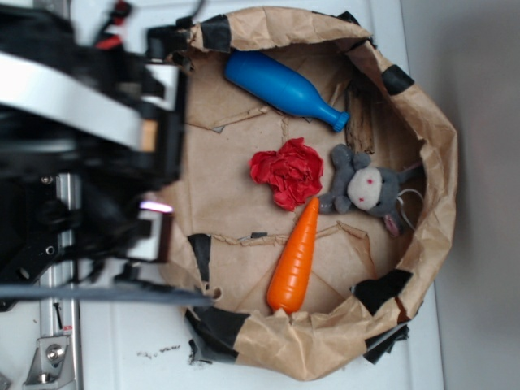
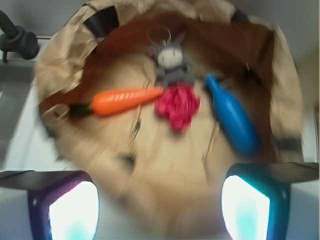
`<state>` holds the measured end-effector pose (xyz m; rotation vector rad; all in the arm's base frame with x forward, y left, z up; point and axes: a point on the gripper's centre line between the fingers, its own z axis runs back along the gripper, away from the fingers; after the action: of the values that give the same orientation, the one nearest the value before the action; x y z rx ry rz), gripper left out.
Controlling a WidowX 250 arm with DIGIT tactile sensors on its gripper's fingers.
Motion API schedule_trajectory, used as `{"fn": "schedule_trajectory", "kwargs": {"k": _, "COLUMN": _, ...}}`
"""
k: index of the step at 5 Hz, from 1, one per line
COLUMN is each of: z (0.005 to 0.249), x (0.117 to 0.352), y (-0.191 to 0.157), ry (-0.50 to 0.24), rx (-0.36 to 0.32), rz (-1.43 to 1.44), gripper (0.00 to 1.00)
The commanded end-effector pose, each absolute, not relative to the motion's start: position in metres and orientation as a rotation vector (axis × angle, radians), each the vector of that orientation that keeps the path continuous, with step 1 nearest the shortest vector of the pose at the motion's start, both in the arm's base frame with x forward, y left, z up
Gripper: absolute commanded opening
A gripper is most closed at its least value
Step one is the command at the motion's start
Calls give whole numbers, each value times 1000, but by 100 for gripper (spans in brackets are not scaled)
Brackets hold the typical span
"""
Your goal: Grab the blue bottle.
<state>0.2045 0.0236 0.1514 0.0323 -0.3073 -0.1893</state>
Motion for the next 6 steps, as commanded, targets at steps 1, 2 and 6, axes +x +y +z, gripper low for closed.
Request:
{"fn": "schedule_trajectory", "kwargs": {"k": 1, "z": 98, "x": 259, "y": 56, "ry": -250, "rx": 141, "rz": -378, "gripper": 100}}
{"fn": "schedule_trajectory", "kwargs": {"k": 2, "z": 57, "x": 251, "y": 58, "ry": -109, "rx": 198, "rz": -602, "gripper": 100}}
{"fn": "schedule_trajectory", "kwargs": {"k": 6, "z": 24, "x": 295, "y": 109, "ry": -83, "rx": 230, "rz": -592, "gripper": 100}}
